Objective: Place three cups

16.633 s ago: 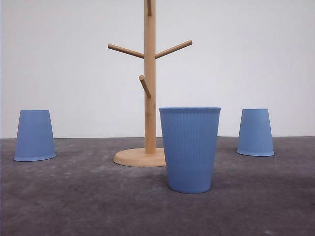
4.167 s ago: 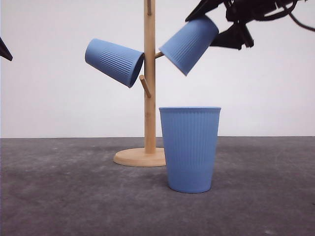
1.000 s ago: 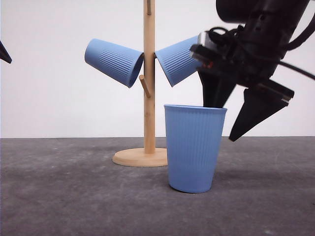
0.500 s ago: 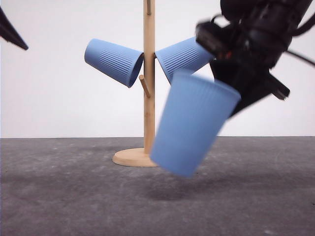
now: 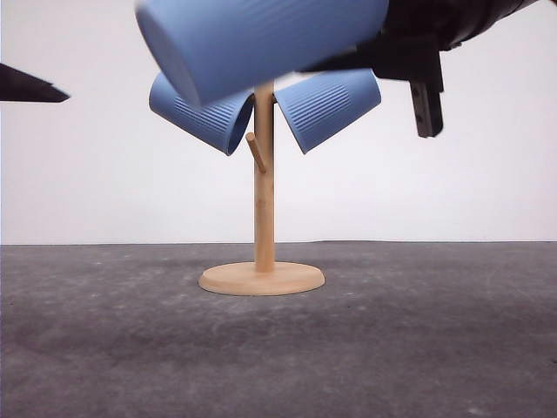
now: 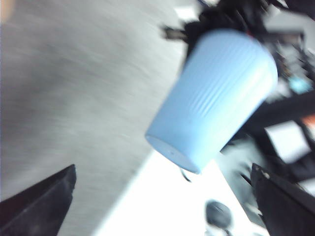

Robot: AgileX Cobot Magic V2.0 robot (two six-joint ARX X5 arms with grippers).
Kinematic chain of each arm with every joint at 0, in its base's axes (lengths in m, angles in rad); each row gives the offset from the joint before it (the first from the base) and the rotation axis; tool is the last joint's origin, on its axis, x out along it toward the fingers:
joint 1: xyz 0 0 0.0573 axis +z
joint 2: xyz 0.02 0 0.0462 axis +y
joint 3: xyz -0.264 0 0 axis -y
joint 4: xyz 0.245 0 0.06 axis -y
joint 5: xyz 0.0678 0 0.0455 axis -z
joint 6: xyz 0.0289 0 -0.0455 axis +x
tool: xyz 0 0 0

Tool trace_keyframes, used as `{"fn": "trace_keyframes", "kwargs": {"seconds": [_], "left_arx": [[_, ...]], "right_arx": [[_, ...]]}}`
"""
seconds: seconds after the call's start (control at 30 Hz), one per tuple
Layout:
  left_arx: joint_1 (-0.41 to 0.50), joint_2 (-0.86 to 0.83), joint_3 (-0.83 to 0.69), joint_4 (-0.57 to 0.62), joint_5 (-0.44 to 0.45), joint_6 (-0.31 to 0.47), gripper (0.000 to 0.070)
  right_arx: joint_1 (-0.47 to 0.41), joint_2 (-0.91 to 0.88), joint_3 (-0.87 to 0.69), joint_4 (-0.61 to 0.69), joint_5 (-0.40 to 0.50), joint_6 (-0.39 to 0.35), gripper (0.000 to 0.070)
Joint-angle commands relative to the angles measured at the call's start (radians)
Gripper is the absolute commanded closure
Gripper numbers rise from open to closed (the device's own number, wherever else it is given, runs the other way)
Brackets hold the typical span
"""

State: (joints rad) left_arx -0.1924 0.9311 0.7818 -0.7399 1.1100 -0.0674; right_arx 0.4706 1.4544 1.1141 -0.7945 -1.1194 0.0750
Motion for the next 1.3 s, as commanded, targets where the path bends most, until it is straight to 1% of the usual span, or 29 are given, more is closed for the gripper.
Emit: {"fn": "trace_keyframes", "kwargs": {"seconds": [0.0,0.13,0.3,0.6,0.77,0.87,1.03,1.13,1.27], "left_arx": [[-0.026,0.021,0.016,0.004,0.035,0.036,0.0],[-0.096,0.054,0.016,0.007,0.066,0.061,0.0],[-0.182,0.094,0.016,0.019,0.073,0.087,0.0],[-0.302,0.145,0.016,0.133,0.073,0.086,0.0],[-0.327,0.147,0.016,0.191,0.074,0.086,0.0],[-0.334,0.147,0.016,0.195,0.085,0.086,0.0],[-0.347,0.147,0.016,0.207,0.149,0.086,0.0],[-0.354,0.147,0.016,0.217,0.152,0.086,0.0],[-0.358,0.147,0.016,0.22,0.152,0.086,0.0]], "right_arx": [[0.005,0.012,0.02,0.009,-0.045,-0.016,0.0699],[0.01,0.012,0.02,0.008,-0.108,-0.015,0.0699],[0.029,0.012,0.02,0.007,-0.113,-0.007,0.0699],[0.079,0.012,0.02,-0.001,-0.123,-0.003,0.0699],[0.084,0.012,0.02,-0.019,-0.122,-0.004,0.0699],[0.084,0.012,0.02,-0.022,-0.122,-0.003,0.0699],[0.085,0.013,0.02,-0.023,-0.134,0.005,0.0699],[0.09,0.015,0.02,-0.023,-0.162,0.005,0.0699],[0.091,0.015,0.02,-0.027,-0.163,0.008,0.0699]]}}
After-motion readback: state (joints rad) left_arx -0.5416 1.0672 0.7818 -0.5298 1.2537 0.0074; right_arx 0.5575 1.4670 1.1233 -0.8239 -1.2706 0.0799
